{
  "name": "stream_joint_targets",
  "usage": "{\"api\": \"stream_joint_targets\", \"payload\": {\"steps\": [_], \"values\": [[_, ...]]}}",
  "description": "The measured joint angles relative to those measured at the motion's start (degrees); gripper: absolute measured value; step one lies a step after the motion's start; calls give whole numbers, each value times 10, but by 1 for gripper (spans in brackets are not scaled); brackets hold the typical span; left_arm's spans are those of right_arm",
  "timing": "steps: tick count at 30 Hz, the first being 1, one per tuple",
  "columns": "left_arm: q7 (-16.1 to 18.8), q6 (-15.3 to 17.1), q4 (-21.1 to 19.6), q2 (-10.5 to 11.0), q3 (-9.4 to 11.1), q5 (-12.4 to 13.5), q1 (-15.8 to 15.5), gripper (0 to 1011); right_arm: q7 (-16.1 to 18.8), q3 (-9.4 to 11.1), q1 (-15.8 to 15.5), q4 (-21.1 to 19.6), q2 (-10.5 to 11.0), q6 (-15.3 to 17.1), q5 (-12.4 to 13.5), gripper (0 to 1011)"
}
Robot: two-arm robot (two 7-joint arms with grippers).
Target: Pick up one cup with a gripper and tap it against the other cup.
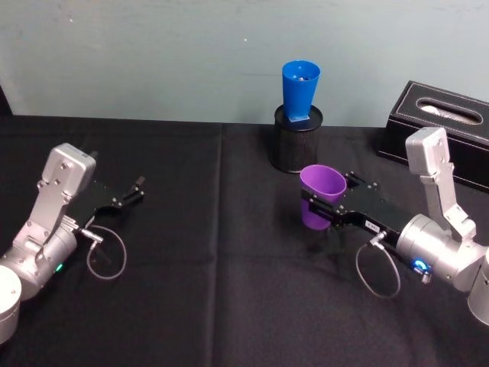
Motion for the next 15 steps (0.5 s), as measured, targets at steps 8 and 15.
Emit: {"api": "stream_joint_targets", "payload": {"steps": [8,15], "values": [[0,0,0,0,0,0,0,1004,-6,0,-6,-4,1,19,-5,726],[0,0,0,0,0,0,0,1005,-6,0,-7,2,-1,22,-8,726]]}}
